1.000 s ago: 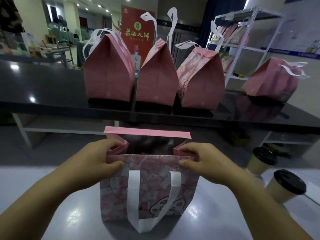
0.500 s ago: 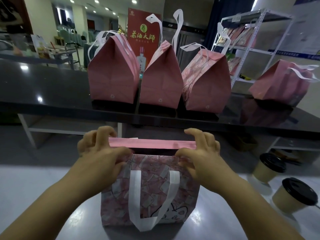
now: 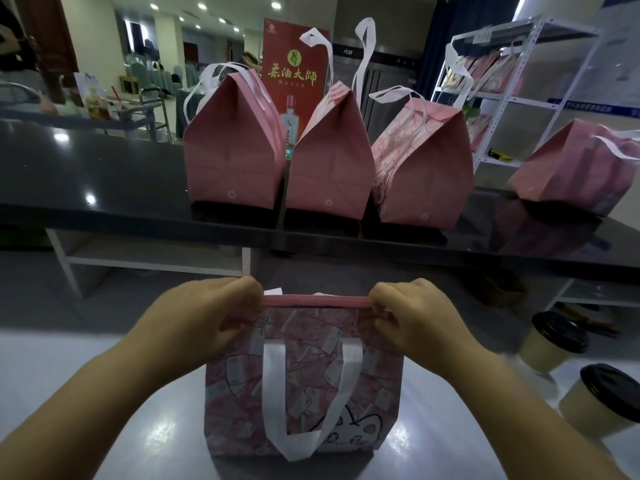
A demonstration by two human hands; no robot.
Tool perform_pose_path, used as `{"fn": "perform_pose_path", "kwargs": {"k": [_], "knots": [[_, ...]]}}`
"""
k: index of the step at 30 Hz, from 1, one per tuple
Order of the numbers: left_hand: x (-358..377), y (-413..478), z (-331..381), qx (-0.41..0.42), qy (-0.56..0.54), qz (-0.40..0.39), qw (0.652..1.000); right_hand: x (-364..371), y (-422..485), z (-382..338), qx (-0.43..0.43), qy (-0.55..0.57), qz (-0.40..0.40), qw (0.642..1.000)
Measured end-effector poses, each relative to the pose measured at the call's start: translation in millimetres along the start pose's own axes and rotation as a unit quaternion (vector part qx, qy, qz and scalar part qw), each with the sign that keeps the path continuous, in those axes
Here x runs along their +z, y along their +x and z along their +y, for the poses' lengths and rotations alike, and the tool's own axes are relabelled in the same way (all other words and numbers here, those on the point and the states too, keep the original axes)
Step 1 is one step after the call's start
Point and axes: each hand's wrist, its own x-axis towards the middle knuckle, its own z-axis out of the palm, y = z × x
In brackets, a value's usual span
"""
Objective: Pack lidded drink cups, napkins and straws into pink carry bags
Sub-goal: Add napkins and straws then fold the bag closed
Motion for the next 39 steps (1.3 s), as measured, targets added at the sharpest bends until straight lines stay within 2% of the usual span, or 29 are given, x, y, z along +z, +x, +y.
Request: {"fn": "perform_pose_path", "kwargs": {"k": [4,7,10,14,16,21,25,28,35,39], "knots": [[3,-3,-4,0.026,-0.014,0.018,0.999,7,-4,2,0.048,0.054,0.018,0.997],[4,-4,-6,0.115,0.032,0.027,0.993,12,-9,4,-0.033,0.027,0.025,0.999],[4,-8,-11,0.167,0.069,0.016,0.983,15,-16,8,-0.048,0.019,0.015,0.999],[9,-12,-15,0.174,0.117,-0.018,0.978,15,-25,14,-0.044,0.000,-0.034,0.998],[11,-12,-15,0.175,0.121,-0.009,0.977,10,-25,13,-0.034,0.006,-0.043,0.998],[10,-4,-6,0.127,0.033,-0.002,0.991,6,-8,0,0.026,0.027,-0.038,0.999],[16,12,2,0.060,0.027,0.010,0.998,17,16,-12,0.079,0.027,-0.101,0.991],[26,21,7,0.073,0.045,-0.003,0.996,26,27,-19,0.075,0.025,-0.123,0.989],[29,16,-5,0.044,0.019,-0.003,0.999,26,8,-5,0.090,0.019,-0.097,0.991],[26,14,-9,0.016,-0.008,-0.018,1.000,18,-4,7,0.131,0.085,-0.119,0.981]]}}
